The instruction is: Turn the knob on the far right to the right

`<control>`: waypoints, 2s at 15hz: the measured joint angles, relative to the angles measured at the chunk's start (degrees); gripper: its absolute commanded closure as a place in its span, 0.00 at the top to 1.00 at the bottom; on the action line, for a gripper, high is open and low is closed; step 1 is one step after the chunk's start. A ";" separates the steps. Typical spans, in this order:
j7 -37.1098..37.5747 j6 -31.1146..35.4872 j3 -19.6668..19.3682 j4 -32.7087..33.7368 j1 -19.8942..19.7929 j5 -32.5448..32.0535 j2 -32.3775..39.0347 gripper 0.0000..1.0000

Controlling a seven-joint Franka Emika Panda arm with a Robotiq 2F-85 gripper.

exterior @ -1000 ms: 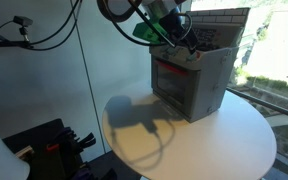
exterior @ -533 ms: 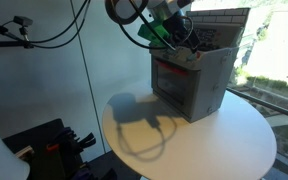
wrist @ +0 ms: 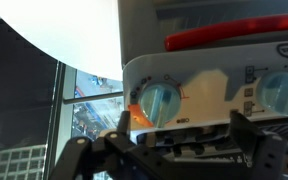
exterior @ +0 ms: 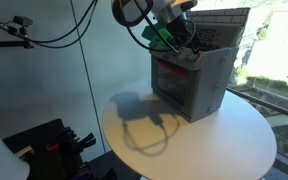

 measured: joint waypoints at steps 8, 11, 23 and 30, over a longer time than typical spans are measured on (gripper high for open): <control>-0.06 0.14 0.24 1.32 -0.70 0.00 1.45 0.09; -0.07 0.19 0.08 1.39 -1.36 0.00 1.45 0.03; 3.10 0.29 0.04 1.41 -1.42 0.54 1.41 0.06; 13.92 2.44 0.08 0.72 -1.01 4.61 1.44 0.05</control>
